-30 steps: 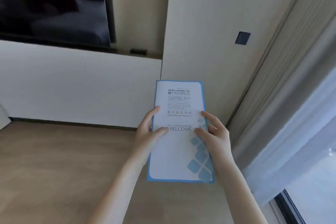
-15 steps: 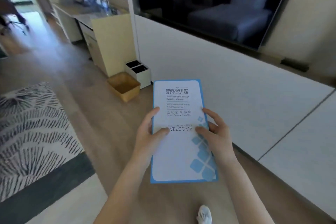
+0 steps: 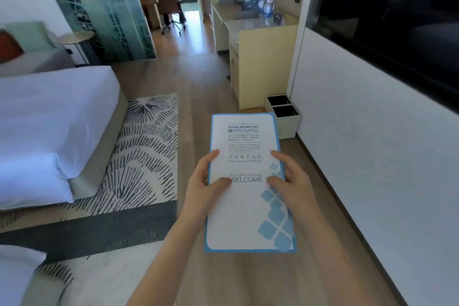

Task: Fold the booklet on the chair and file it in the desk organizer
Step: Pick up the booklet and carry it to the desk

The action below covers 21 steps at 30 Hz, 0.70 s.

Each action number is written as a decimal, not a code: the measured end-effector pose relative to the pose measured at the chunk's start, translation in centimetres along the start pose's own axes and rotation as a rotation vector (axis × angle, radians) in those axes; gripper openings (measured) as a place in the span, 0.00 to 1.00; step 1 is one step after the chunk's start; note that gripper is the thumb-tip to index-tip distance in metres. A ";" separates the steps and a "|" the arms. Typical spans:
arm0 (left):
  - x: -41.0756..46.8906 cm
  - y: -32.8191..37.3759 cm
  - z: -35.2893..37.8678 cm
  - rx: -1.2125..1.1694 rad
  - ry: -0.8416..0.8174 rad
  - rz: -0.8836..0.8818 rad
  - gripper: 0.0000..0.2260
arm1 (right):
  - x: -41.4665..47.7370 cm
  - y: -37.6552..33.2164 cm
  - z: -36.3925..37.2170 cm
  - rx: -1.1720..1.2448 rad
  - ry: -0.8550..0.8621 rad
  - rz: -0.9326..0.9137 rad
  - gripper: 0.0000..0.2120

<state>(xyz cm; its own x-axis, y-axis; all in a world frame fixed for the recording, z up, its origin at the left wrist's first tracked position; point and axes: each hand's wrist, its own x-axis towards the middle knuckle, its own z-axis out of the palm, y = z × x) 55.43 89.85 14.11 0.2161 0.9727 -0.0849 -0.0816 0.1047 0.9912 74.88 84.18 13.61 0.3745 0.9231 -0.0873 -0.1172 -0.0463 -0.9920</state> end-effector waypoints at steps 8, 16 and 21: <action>11.5 -0.9 -2.4 -0.029 0.265 -0.063 0.27 | 16.5 1.8 5.3 -0.028 -0.237 0.074 0.27; 29.6 -2.0 -8.5 -0.099 0.352 -0.025 0.26 | 35.0 3.3 15.2 -0.075 -0.348 0.078 0.26; 44.6 2.0 -10.8 -0.078 0.273 0.031 0.26 | 47.6 -0.7 19.8 -0.055 -0.277 0.060 0.27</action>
<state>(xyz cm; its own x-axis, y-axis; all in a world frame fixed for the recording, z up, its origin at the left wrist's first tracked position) 54.38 135.70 11.21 -0.0564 0.9944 -0.0893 -0.1609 0.0792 0.9838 74.58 135.71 11.95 0.1020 0.9869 -0.1251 -0.0783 -0.1174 -0.9900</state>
